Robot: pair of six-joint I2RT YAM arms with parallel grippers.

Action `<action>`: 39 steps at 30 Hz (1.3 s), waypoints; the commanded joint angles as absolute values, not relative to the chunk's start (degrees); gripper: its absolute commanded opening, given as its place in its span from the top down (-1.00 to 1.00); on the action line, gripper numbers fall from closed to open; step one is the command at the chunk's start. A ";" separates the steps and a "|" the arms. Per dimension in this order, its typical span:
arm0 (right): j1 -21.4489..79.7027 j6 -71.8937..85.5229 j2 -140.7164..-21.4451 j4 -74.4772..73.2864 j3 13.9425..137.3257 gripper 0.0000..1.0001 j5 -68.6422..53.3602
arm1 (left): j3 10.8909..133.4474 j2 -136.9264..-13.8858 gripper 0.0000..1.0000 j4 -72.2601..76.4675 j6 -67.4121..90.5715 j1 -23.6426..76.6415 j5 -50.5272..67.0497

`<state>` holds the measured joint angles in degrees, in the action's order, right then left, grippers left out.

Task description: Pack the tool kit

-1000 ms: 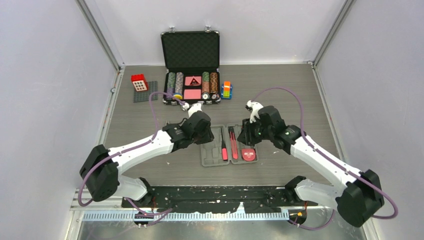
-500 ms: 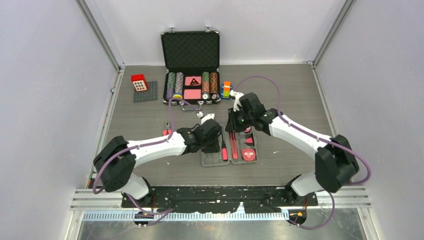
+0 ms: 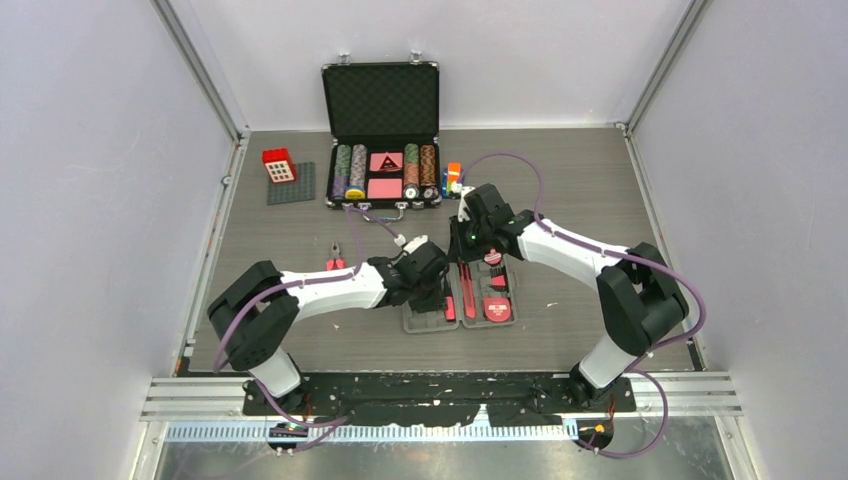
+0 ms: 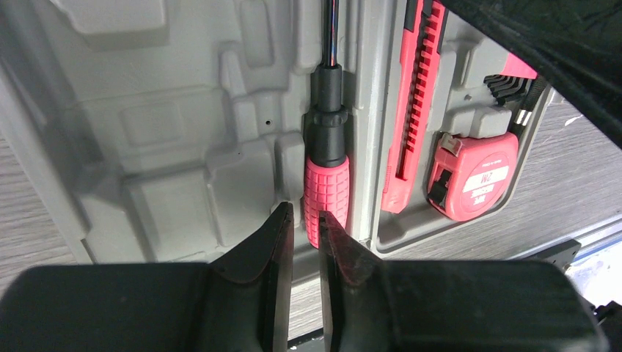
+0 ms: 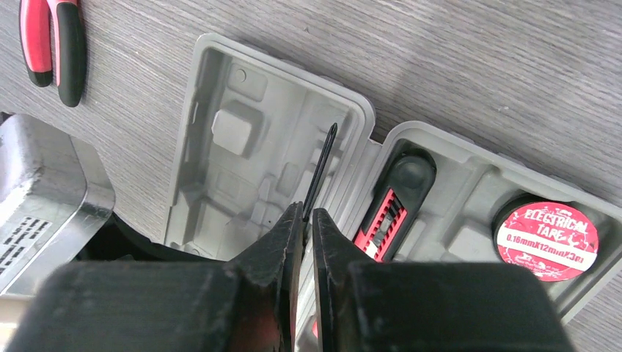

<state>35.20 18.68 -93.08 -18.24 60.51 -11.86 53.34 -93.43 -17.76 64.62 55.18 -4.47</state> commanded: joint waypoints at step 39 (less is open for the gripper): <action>38.97 16.92 -105.75 -20.89 62.59 0.89 -1.95 | 58.33 -98.30 1.00 -22.16 68.99 56.53 -3.10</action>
